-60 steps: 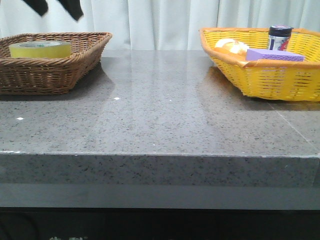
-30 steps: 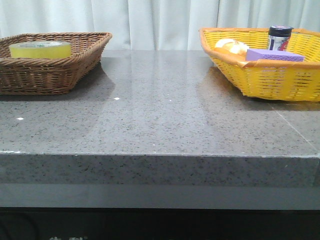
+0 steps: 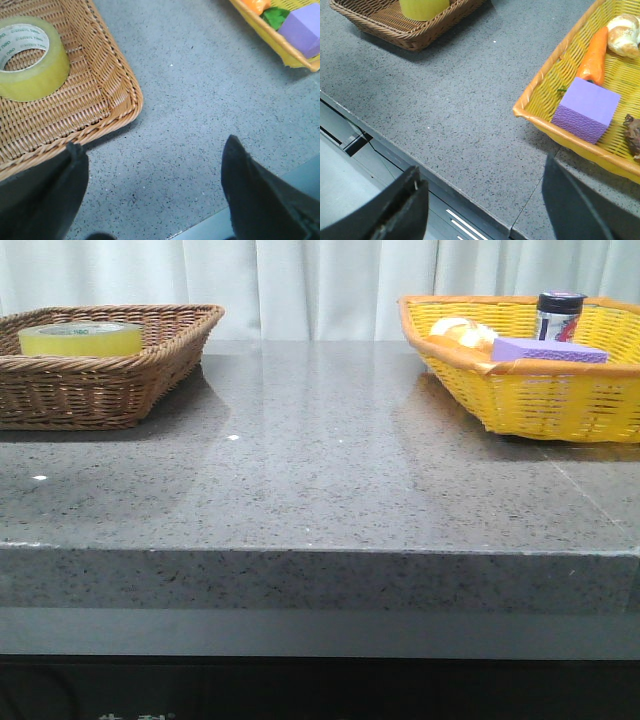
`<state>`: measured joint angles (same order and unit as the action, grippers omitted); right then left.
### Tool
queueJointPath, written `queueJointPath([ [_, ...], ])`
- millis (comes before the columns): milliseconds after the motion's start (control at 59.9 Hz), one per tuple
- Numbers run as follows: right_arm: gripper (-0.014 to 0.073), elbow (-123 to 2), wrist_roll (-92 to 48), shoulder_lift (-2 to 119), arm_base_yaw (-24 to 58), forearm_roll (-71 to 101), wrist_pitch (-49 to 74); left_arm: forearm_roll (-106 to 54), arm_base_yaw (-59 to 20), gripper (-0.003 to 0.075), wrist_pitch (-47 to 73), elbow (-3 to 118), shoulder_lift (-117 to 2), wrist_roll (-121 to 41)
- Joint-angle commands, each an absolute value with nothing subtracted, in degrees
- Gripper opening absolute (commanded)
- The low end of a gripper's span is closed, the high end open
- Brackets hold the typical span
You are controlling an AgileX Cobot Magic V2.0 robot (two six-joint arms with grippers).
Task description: Transfer tape with both arms
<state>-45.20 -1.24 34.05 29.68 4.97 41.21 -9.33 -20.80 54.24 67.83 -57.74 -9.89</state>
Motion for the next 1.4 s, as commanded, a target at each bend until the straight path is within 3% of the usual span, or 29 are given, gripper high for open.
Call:
queueJointPath([
  [0, 0.051, -46.5, -1.4, 34.0, 29.7, 4.8, 37.1, -11.2, -21.5, 0.0545, 45.2, 63.2, -51.6, -9.8],
  [401, 0.051, -46.5, -1.4, 34.0, 29.7, 4.8, 37.1, -13.0, -21.5, 0.0542, 26.8, 45.0, -35.7, -9.8],
  [484, 0.0476, -46.5, -1.4, 34.0, 29.7, 4.8, 37.2, -13.0, -21.5, 0.0485, 26.8, 44.5, -35.4, -9.8],
  [534, 0.0416, -46.5, -1.4, 34.0, 29.7, 4.8, 37.3, -13.0, -21.5, 0.0427, 26.8, 44.4, -35.4, -9.8],
  [751, -0.0009, -46.5, -1.4, 34.0, 29.7, 4.8, 37.3, -13.0, -21.5, 0.0105, 26.6, 44.4, -35.4, -9.8],
  [801, -0.0075, -46.5, -1.4, 34.0, 29.7, 4.8, 37.3, -13.0, -21.5, 0.0048, 26.6, 44.4, -35.4, -9.8],
  [885, -0.0068, -46.5, -1.4, 34.0, 29.7, 4.8, 37.3, -13.0, -21.5, -0.0021, 26.6, 44.4, -35.4, -9.8],
  [1385, -0.0067, -46.5, -1.4, 34.0, 29.7, 4.8, 37.3, -13.0, -21.5, -0.002, 27.0, 44.4, -35.4, -9.8],
])
